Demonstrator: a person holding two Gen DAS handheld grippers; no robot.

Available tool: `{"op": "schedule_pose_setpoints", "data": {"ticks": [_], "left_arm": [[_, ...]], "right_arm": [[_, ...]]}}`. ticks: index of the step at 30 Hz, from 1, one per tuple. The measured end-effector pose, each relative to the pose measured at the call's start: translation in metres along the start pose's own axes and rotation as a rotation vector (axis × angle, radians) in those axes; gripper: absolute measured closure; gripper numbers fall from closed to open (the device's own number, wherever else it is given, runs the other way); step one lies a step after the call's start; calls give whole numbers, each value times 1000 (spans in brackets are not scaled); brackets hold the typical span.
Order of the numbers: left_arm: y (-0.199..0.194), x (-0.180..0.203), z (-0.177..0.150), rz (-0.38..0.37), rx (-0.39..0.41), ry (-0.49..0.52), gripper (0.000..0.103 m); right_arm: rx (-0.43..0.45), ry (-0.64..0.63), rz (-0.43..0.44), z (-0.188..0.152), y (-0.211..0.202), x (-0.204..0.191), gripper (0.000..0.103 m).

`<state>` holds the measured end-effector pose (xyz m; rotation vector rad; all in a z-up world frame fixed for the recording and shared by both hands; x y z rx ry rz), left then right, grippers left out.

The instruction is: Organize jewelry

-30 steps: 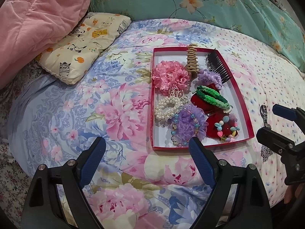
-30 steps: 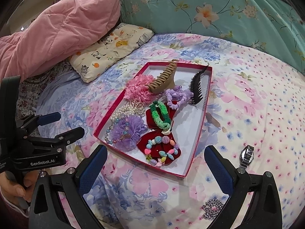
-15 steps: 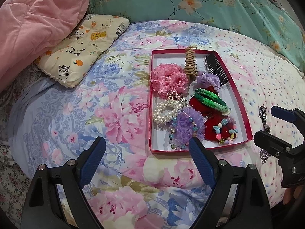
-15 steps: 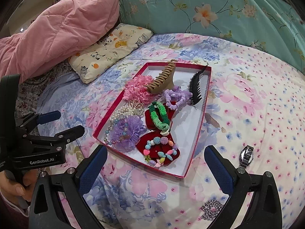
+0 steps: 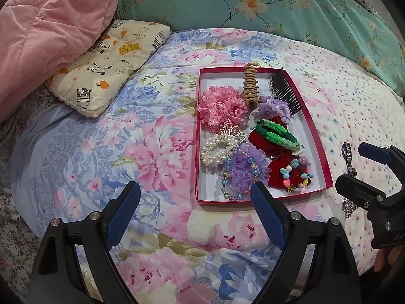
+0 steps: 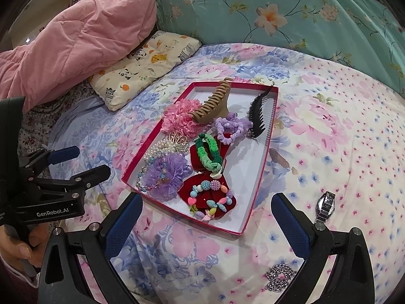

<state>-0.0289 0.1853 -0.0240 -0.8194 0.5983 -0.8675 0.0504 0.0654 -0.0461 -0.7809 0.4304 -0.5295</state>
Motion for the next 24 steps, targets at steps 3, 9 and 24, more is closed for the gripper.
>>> {"op": "schedule_pose_setpoints", "data": {"ticks": [3, 9, 24], "left_arm": [[-2, 0, 0, 1, 1, 0, 13], [-2, 0, 1, 0, 0, 1, 13], [-5, 1, 1, -2, 1, 3, 13]], "right_arm": [[-3, -1, 0, -1, 0, 0, 1], [-2, -1, -2, 0, -2, 0, 1], [-1, 1, -2, -1, -2, 1, 1]]}}
Point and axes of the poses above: each gripper's, at about its wrist camera, not at the fingertips, and y roughly the way its jaws point, x to its right, z to its top, the point moved 4 cm from there along y, roughly the way its jaws point, and after that the axes turned 3 degrees about -x, right-handed, at the moved point
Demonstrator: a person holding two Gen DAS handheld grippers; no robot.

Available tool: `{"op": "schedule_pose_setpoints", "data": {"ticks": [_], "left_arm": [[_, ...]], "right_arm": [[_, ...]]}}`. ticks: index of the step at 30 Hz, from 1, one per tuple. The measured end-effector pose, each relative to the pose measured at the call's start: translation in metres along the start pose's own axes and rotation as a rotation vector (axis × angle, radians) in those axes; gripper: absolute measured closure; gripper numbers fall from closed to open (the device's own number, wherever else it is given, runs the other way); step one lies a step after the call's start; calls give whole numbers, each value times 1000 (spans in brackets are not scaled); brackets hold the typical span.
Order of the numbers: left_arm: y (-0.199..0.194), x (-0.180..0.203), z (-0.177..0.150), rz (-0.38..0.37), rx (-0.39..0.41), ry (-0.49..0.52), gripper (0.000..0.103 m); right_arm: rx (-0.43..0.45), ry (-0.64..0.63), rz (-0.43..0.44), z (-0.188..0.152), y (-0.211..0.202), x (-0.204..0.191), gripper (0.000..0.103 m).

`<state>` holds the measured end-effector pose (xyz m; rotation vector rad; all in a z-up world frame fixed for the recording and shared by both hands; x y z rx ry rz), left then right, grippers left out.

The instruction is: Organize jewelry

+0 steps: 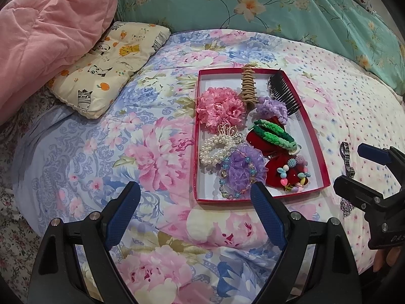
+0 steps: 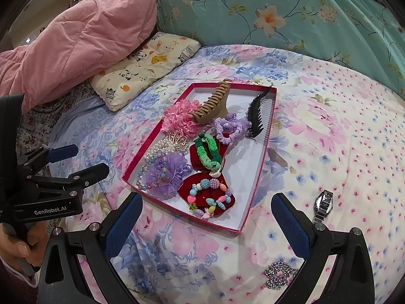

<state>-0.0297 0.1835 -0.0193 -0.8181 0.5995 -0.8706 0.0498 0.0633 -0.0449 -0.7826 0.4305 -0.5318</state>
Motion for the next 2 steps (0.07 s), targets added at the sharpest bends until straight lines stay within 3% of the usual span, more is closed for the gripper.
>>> {"op": "schedule_pose_setpoints", "data": {"ticks": [2], "left_arm": [[-1, 0, 0, -3, -1, 1, 13]], "right_arm": [[1, 3, -1, 0, -1, 1, 1]]}}
Point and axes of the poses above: each gripper's, at about its wrist camera, not at the fingertips, and y roughly the way its jaws point, x to its right, z to its top, the point moved 4 cm from there along y, roughly the way its jaws point, and after that the axes turned 3 degrees about -x, right-handed, at the moved point
